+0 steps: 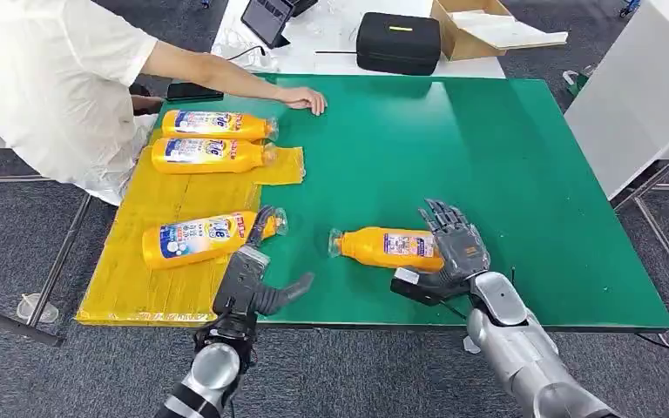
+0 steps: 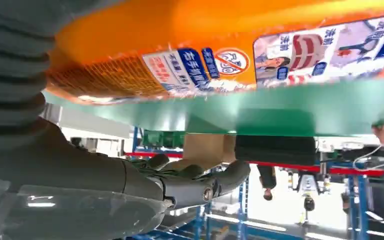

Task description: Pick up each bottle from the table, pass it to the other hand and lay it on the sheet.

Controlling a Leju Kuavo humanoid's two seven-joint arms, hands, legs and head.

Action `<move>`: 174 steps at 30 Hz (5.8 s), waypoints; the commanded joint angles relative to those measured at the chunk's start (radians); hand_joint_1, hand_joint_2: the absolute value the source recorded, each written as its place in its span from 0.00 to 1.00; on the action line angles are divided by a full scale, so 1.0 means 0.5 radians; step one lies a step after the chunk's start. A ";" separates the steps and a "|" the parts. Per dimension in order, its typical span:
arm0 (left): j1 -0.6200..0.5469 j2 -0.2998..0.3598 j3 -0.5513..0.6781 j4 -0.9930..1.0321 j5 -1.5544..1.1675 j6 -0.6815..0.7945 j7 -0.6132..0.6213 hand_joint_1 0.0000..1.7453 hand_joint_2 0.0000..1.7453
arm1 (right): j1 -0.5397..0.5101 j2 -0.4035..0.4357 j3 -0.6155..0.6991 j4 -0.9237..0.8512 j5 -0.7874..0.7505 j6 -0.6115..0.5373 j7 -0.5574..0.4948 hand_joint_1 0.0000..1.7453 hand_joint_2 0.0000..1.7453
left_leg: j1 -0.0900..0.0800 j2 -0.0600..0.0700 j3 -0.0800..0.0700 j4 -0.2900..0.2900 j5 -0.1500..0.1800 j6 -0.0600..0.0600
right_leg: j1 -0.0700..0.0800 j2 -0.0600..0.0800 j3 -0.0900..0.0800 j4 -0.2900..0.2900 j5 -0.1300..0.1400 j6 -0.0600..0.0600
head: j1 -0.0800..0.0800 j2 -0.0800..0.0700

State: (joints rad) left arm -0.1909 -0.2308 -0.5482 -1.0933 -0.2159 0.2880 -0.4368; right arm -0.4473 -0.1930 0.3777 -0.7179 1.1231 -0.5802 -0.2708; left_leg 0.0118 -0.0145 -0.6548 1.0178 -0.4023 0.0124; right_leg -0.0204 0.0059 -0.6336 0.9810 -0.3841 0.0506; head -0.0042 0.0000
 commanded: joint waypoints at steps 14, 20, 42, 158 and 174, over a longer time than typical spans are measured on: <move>-0.052 0.060 -0.104 -0.018 0.047 0.002 0.042 0.00 1.00 | -0.156 -0.017 0.067 0.368 -0.040 0.414 0.104 0.00 1.00 | 0.003 0.003 0.015 -0.001 -0.004 0.000 | 0.002 -0.002 0.015 -0.001 -0.004 -0.006 | -0.001 0.001; -0.052 0.060 -0.104 -0.018 0.047 0.002 0.042 0.00 1.00 | -0.156 -0.017 0.067 0.368 -0.040 0.414 0.104 0.00 1.00 | 0.003 0.002 0.015 -0.001 -0.002 0.000 | 0.002 -0.003 0.015 -0.001 -0.003 -0.006 | -0.001 0.001; -0.068 0.063 -0.073 0.039 0.033 0.045 0.011 0.00 1.00 | -0.219 -0.066 -0.101 0.569 -0.287 1.044 0.109 1.00 1.00 | 0.003 -0.001 0.030 -0.005 0.000 0.000 | 0.004 -0.007 0.030 -0.007 -0.002 -0.005 | -0.001 0.000; 0.275 0.197 0.767 -0.623 0.575 0.214 -0.259 1.00 1.00 | 0.924 0.609 -0.762 -0.944 -1.643 -0.236 -0.855 0.00 0.00 | 0.008 0.004 0.014 -0.002 -0.010 -0.007 | 0.007 -0.001 0.013 0.003 -0.015 -0.008 | 0.000 0.000; -0.377 0.543 0.471 0.705 -1.465 0.157 0.336 1.00 1.00 | 0.862 0.544 -0.449 -1.047 -1.827 -0.216 -0.855 0.00 0.00 | 0.009 0.003 0.013 -0.003 -0.004 -0.009 | 0.008 -0.002 0.011 0.001 -0.010 -0.008 | 0.001 0.000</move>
State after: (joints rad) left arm -0.1984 -0.0413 -0.1968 -1.0959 -0.8661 0.4897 -0.2919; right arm 0.0141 0.0923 0.0724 -1.2233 0.2427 -0.6970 -0.6989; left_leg 0.0167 -0.0131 -0.6518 1.0173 -0.4037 0.0076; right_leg -0.0165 0.0060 -0.6314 0.9818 -0.3886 0.0484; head -0.0038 0.0000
